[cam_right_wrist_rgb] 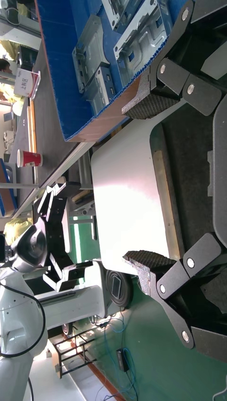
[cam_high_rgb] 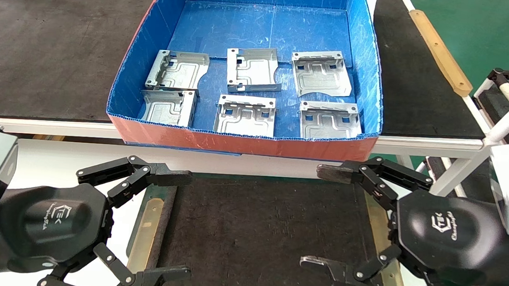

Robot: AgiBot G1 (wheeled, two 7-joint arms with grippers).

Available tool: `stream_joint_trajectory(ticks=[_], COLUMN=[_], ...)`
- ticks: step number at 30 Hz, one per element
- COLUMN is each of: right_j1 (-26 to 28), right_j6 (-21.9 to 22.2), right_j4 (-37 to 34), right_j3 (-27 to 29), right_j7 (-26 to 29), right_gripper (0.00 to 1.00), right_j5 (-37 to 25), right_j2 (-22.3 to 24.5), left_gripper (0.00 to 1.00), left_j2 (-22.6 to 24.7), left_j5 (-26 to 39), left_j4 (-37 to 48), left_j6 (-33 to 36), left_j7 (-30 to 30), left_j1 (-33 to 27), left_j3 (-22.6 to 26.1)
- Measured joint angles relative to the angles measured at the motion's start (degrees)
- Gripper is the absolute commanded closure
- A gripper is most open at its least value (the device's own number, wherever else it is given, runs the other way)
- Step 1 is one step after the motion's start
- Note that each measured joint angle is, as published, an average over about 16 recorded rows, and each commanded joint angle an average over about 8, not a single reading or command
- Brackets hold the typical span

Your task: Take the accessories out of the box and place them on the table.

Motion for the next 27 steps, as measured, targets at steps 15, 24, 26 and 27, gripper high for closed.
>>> stream_joint_trajectory(ticks=[15,24,26,27], right_j1=[0.0,0.0,0.0,0.0], right_j6=[0.0,0.0,0.0,0.0], right_j4=[0.0,0.0,0.0,0.0], right_j3=[0.0,0.0,0.0,0.0], right_j7=[0.0,0.0,0.0,0.0], right_gripper=[0.0,0.0,0.0,0.0], right_j5=[0.0,0.0,0.0,0.0], right_j2=[0.0,0.0,0.0,0.0], left_gripper=[0.0,0.0,0.0,0.0], left_j2=[-0.01,0.22,0.38,0.49], left_j5=[0.0,0.4,0.75,1.01], left_j4=[-0.01,-0.02,-0.11,-0.18], left_j6=[0.02,-1.1,-1.97,-2.52], left_j7=[-0.01,-1.08,-1.83,-2.25], left_j1=[0.0,-0.1,-0.25,-0.36], left_j3=[-0.02,0.27,0.46,0.58])
